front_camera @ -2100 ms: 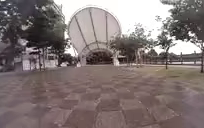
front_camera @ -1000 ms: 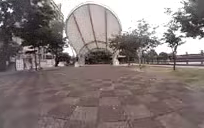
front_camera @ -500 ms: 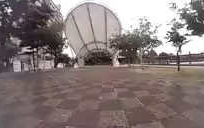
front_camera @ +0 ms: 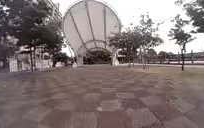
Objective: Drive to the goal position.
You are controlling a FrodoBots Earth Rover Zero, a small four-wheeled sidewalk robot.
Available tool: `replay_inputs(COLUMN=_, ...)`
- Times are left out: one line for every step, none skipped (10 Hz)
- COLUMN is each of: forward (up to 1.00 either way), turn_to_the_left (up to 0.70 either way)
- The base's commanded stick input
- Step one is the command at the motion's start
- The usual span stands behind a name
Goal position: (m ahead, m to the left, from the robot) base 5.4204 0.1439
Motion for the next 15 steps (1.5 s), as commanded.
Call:
replay_inputs(forward=1.00, turn_to_the_left=0.00)
replay_inputs(forward=1.00, turn_to_the_left=0.00)
replay_inputs(forward=1.00, turn_to_the_left=0.00)
replay_inputs(forward=1.00, turn_to_the_left=0.00)
replay_inputs(forward=1.00, turn_to_the_left=0.00)
replay_inputs(forward=1.00, turn_to_the_left=0.00)
replay_inputs(forward=1.00, turn_to_the_left=0.00)
replay_inputs(forward=1.00, turn_to_the_left=0.00)
replay_inputs(forward=1.00, turn_to_the_left=0.00)
replay_inputs(forward=1.00, turn_to_the_left=0.00)
replay_inputs(forward=1.00, turn_to_the_left=0.00)
replay_inputs(forward=1.00, turn_to_the_left=0.00)
replay_inputs(forward=1.00, turn_to_the_left=0.00)
replay_inputs(forward=1.00, turn_to_the_left=0.00)
replay_inputs(forward=1.00, turn_to_the_left=0.00)
